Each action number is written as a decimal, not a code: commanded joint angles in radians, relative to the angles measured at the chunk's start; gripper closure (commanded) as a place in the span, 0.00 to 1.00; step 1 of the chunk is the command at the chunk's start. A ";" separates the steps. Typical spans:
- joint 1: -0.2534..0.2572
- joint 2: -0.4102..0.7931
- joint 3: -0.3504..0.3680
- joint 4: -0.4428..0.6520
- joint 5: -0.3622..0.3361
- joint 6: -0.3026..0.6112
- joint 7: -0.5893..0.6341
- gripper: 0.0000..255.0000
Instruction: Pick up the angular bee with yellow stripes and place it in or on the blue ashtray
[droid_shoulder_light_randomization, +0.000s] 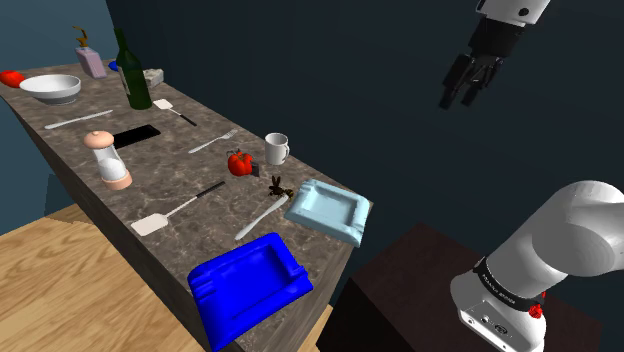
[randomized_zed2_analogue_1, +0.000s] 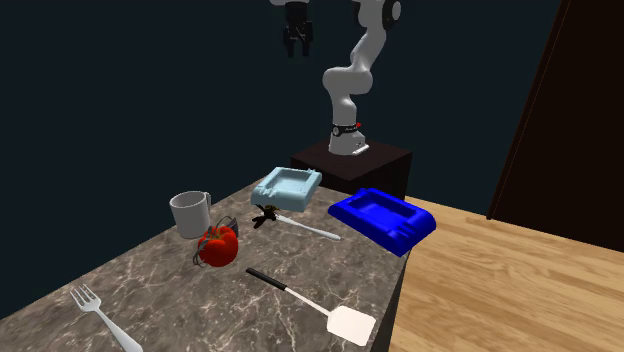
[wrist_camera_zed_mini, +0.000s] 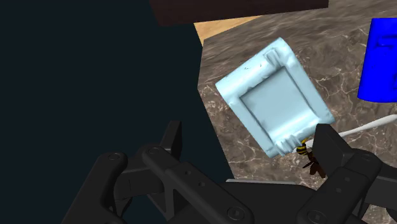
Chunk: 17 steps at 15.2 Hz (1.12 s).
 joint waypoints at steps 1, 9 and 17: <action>0.000 0.000 0.000 0.000 0.000 0.000 0.000 0.00; 0.033 0.148 0.099 -0.112 0.027 0.296 0.050 0.00; 0.045 0.392 0.201 -0.131 0.009 0.589 0.120 0.00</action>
